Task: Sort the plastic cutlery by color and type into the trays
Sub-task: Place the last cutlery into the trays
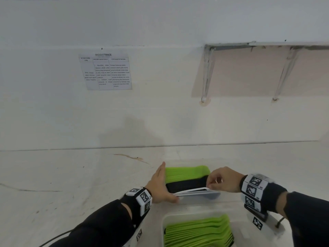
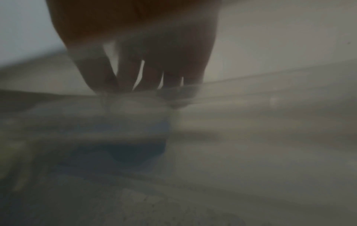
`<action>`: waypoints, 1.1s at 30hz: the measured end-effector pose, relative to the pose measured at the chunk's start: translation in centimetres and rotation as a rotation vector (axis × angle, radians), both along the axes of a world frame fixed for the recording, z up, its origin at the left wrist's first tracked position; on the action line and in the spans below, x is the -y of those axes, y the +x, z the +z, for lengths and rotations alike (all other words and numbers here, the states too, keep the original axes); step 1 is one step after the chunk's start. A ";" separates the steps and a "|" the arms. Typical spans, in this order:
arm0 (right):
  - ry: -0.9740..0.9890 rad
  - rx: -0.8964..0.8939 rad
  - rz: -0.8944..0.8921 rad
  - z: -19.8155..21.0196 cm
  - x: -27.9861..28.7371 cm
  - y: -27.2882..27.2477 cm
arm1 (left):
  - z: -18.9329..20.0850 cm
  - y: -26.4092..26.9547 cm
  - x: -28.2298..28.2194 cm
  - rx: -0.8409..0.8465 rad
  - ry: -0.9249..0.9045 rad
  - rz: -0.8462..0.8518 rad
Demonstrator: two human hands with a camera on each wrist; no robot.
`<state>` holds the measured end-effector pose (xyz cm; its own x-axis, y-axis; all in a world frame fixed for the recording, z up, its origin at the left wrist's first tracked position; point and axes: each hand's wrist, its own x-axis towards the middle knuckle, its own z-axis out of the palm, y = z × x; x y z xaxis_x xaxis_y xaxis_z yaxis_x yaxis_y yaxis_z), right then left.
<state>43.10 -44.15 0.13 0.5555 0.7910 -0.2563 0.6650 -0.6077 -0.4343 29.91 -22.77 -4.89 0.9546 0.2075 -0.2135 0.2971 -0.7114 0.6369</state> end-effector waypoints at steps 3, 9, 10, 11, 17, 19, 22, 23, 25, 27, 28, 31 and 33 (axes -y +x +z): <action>-0.023 0.026 0.043 -0.1 -0.5 0.0 | -0.2 0.0 0.0 0.000 -0.021 0.000; -0.048 0.017 0.096 0.2 -1.5 -0.1 | -0.7 -0.1 -0.2 0.015 -0.059 -0.002; -0.053 0.019 0.103 0.2 -1.6 -0.2 | -0.8 0.0 -0.2 0.014 -0.063 -0.002; -0.062 0.022 0.107 0.2 -1.6 -0.2 | -0.8 0.0 -0.3 0.013 -0.073 -0.003; -0.024 -0.035 0.066 0.7 -1.6 0.0 | -1.3 0.1 -0.2 0.011 -0.103 0.031; -0.006 -0.034 0.066 0.8 -1.7 0.0 | -1.5 0.1 -0.2 0.011 -0.098 0.027; -0.025 -0.047 0.079 0.7 -2.0 -0.2 | -1.7 0.2 -0.4 0.015 -0.111 0.024; -0.024 -0.043 0.079 0.7 -2.0 -0.4 | -1.8 0.1 -0.5 0.016 -0.114 0.019; -0.017 -0.014 0.090 0.7 -2.3 -0.7 | -1.9 0.0 -0.5 0.022 -0.116 0.012; -0.026 0.004 0.114 1.0 -2.4 -1.0 | -2.1 0.0 -0.5 0.033 -0.126 0.009; -0.036 -0.001 0.120 1.1 -2.5 -1.0 | -2.1 0.0 -0.5 0.036 -0.134 0.007; -0.074 0.007 0.125 1.4 -2.5 -0.9 | -2.1 0.1 -0.5 0.039 -0.141 0.006; -0.075 0.007 0.106 1.4 -2.5 -0.9 | -2.1 0.1 -0.4 0.042 -0.132 0.008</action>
